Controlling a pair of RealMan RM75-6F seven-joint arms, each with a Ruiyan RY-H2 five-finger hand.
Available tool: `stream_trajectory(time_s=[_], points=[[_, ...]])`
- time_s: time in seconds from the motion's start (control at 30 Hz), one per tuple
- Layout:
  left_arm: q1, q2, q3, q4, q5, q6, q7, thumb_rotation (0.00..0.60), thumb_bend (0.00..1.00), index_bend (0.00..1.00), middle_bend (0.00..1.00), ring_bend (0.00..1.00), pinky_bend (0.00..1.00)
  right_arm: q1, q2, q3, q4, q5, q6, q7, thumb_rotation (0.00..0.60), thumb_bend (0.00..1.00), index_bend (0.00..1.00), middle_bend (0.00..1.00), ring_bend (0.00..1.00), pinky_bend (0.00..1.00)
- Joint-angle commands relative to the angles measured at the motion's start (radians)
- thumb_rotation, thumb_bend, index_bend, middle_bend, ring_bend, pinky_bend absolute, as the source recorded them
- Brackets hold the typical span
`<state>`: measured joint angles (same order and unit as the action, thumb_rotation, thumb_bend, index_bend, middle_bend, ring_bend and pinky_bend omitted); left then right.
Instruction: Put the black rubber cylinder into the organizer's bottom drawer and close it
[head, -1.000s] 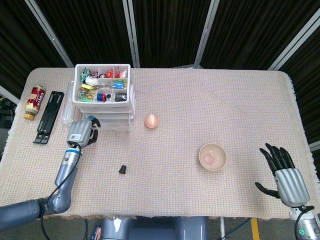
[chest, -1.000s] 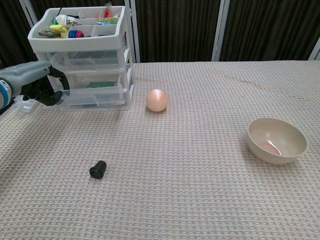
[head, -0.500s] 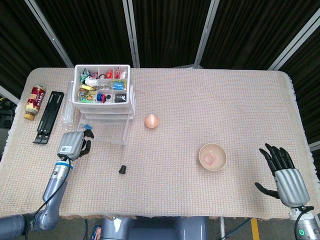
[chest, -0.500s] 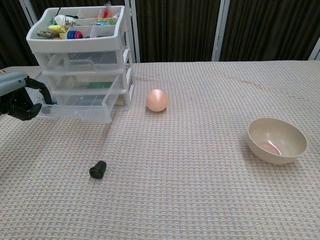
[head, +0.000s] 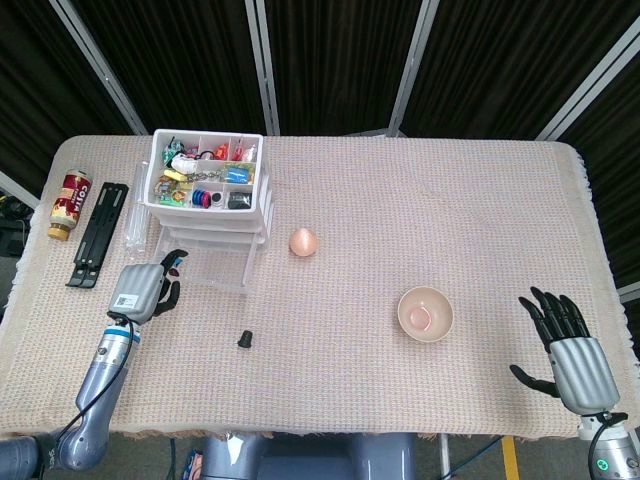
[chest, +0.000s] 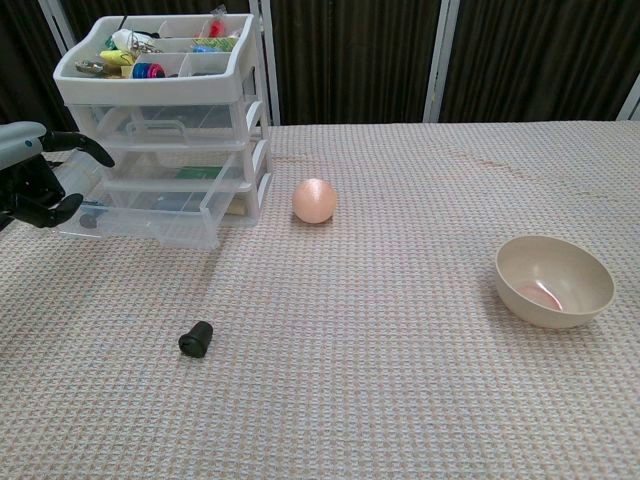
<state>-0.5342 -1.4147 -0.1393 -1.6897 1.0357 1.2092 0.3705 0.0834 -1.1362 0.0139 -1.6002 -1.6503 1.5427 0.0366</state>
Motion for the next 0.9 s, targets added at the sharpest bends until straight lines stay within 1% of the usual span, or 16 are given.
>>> stream_trajectory(time_s=[0.03, 0.07, 0.13, 0.17, 0.2, 0.23, 0.27, 0.33, 0.47, 0.63, 0.73, 0.9], points=[[0.002, 0.016, 0.011, -0.014, 0.045, 0.009, 0.003, 0.600, 0.38, 0.21, 0.92, 0.84, 0.78, 0.000, 0.000, 0.000, 0.000, -0.001, 0.001, 0.001, 0.600, 0.07, 0.09, 0.00, 0.00, 0.00], [0.003, 0.021, 0.019, -0.016, 0.066, 0.013, 0.010, 0.600, 0.32, 0.22, 0.92, 0.84, 0.78, 0.000, 0.000, 0.000, 0.001, 0.000, 0.000, 0.001, 0.600, 0.07, 0.09, 0.00, 0.00, 0.00], [0.003, 0.032, 0.047, -0.015, 0.129, 0.023, 0.031, 0.600, 0.20, 0.26, 0.91, 0.83, 0.78, 0.001, 0.000, 0.000, 0.001, 0.000, -0.001, 0.002, 0.600, 0.07, 0.09, 0.00, 0.00, 0.00], [0.004, 0.039, 0.067, -0.014, 0.176, 0.030, 0.043, 0.600, 0.16, 0.29, 0.92, 0.84, 0.78, 0.001, 0.000, 0.000, 0.001, -0.001, 0.000, 0.002, 0.600, 0.07, 0.09, 0.00, 0.00, 0.00], [0.004, 0.041, 0.075, -0.013, 0.193, 0.031, 0.047, 0.600, 0.15, 0.31, 0.93, 0.85, 0.78, 0.001, 0.000, 0.000, 0.001, -0.001, 0.000, 0.002, 0.600, 0.07, 0.09, 0.00, 0.00, 0.00], [0.002, 0.048, 0.099, -0.012, 0.244, 0.031, 0.058, 0.600, 0.14, 0.34, 0.96, 0.86, 0.79, 0.001, -0.001, 0.000, 0.001, -0.002, 0.000, 0.001, 0.600, 0.07, 0.09, 0.00, 0.00, 0.00], [0.002, 0.053, 0.109, -0.013, 0.266, 0.029, 0.060, 0.600, 0.14, 0.36, 0.98, 0.88, 0.80, 0.001, -0.001, 0.000, 0.001, -0.002, 0.000, 0.001, 0.600, 0.07, 0.09, 0.00, 0.00, 0.00], [-0.006, 0.066, 0.137, -0.024, 0.306, 0.005, 0.073, 0.600, 0.14, 0.38, 1.00, 0.90, 0.81, 0.001, -0.001, 0.001, 0.001, -0.003, 0.001, 0.001, 0.600, 0.07, 0.09, 0.00, 0.00, 0.00], [-0.028, 0.082, 0.161, -0.044, 0.350, -0.040, 0.107, 0.600, 0.14, 0.38, 1.00, 0.91, 0.81, 0.000, -0.002, 0.001, 0.001, -0.003, 0.002, -0.001, 0.600, 0.07, 0.09, 0.00, 0.00, 0.00], [-0.057, 0.073, 0.174, -0.042, 0.358, -0.106, 0.155, 0.600, 0.14, 0.39, 1.00, 0.91, 0.81, 0.000, -0.002, 0.002, 0.002, -0.002, 0.004, 0.000, 0.600, 0.07, 0.09, 0.00, 0.00, 0.00], [-0.075, 0.052, 0.180, -0.027, 0.358, -0.147, 0.190, 0.600, 0.14, 0.40, 1.00, 0.91, 0.81, 0.000, -0.002, 0.003, 0.003, -0.001, 0.003, 0.003, 0.600, 0.07, 0.09, 0.00, 0.00, 0.00], [-0.099, -0.001, 0.178, 0.003, 0.325, -0.203, 0.252, 0.600, 0.14, 0.42, 1.00, 0.91, 0.81, 0.000, 0.000, 0.003, 0.004, -0.002, 0.005, 0.007, 0.600, 0.07, 0.09, 0.00, 0.00, 0.00]])
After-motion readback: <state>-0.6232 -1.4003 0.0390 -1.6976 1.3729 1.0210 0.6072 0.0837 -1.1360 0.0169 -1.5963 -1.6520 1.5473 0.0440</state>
